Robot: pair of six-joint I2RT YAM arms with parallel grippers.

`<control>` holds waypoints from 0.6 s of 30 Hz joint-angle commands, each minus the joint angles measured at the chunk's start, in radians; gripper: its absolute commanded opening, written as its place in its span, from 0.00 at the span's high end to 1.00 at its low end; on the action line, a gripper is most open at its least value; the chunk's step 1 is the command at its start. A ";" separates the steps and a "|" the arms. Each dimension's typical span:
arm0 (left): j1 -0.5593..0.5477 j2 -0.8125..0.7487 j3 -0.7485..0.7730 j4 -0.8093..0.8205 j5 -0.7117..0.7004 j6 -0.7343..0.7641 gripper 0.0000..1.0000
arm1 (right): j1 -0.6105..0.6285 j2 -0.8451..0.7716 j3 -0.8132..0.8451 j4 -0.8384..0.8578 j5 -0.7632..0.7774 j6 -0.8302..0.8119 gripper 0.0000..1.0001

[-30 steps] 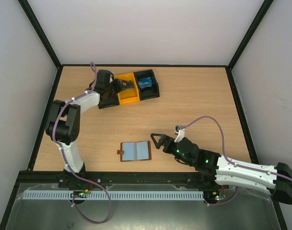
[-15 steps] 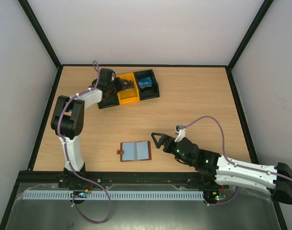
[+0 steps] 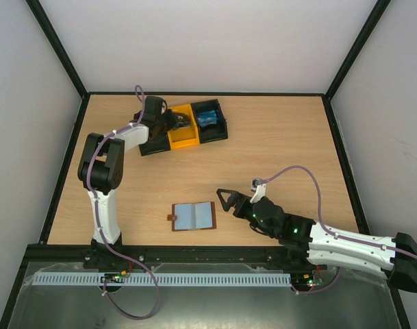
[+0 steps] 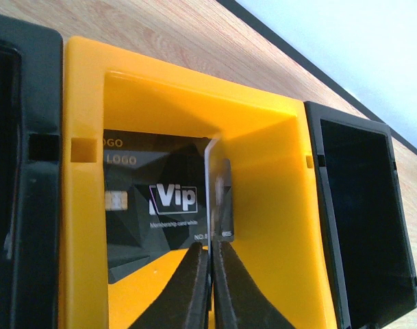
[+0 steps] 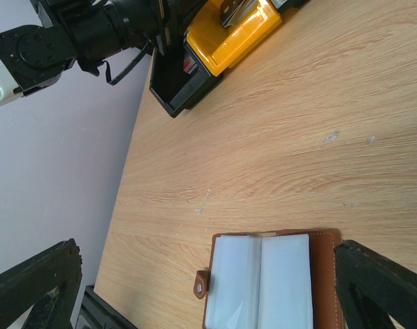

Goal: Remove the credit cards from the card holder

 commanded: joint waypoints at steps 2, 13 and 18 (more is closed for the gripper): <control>0.006 0.025 0.043 -0.023 -0.007 0.016 0.89 | 0.003 -0.011 0.009 -0.029 0.048 0.014 0.02; 0.015 -0.027 0.049 -0.060 0.004 0.021 0.76 | 0.003 -0.003 0.005 -0.024 0.049 0.025 0.02; 0.015 -0.077 0.045 -0.074 0.010 0.020 0.57 | 0.003 -0.008 0.005 -0.033 0.041 0.036 0.02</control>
